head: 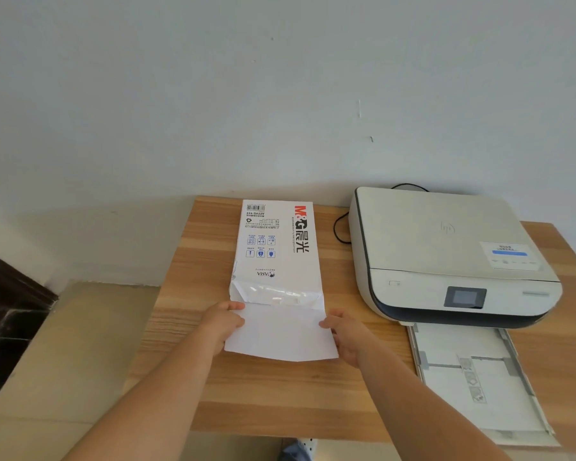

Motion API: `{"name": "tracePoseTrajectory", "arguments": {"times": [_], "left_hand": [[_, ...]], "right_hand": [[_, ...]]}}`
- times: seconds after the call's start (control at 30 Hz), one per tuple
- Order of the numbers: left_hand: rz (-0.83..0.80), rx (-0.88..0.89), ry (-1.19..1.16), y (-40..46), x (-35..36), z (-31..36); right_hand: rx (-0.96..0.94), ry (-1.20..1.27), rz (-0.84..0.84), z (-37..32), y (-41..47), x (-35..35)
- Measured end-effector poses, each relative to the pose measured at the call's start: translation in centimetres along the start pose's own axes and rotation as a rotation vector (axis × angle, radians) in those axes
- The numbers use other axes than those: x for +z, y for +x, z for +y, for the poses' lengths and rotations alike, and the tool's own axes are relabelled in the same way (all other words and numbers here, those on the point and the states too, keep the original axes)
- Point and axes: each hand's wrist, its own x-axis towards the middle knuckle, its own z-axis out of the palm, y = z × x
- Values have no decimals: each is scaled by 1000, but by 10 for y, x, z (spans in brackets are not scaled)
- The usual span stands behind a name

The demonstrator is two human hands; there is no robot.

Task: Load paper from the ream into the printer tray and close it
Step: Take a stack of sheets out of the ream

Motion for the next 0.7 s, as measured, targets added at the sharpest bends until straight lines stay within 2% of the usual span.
{"name": "tracePoseTrajectory", "arguments": {"times": [0.3,0.7], "left_hand": [[-105,-44,-37,-19,-13,3],[-109,15,-12,-53,-30,6]], "right_hand": [[7,12,-31,-2,-9,-1],[-12,-2,-14,-12,-51,-4]]}}
